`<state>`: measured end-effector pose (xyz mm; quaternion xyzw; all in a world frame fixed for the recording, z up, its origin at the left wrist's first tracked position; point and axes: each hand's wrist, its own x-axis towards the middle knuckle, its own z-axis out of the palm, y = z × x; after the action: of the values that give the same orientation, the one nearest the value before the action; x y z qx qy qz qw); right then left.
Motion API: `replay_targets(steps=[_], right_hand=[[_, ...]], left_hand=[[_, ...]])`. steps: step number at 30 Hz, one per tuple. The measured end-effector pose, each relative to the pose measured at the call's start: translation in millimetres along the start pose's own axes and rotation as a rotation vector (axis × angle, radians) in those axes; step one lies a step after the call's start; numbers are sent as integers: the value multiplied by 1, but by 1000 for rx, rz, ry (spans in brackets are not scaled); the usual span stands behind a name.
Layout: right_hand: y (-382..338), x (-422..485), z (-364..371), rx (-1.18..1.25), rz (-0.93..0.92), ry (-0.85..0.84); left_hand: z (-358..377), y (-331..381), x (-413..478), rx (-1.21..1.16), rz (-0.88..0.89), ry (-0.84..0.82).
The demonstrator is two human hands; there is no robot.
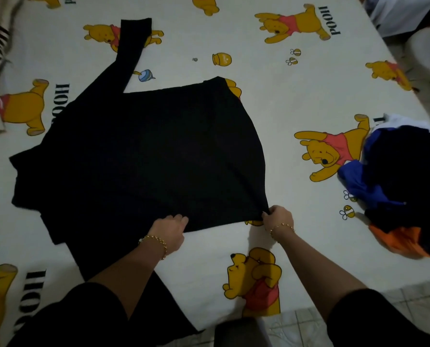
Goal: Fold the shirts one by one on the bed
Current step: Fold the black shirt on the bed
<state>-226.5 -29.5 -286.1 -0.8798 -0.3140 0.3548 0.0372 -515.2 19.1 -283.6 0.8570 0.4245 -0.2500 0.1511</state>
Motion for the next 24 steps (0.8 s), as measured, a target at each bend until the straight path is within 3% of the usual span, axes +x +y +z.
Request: replay_targets(steps=[5, 12, 24], right_hand=[[4, -9, -3, -1, 15, -18], [-21, -20, -32, 100, 31, 55], [-186, 4, -65, 151, -239, 23]], left_hand=[[2, -5, -11, -131, 8, -17], [-46, -20, -19, -345, -59, 176], [-153, -130, 4, -412, -336, 368]])
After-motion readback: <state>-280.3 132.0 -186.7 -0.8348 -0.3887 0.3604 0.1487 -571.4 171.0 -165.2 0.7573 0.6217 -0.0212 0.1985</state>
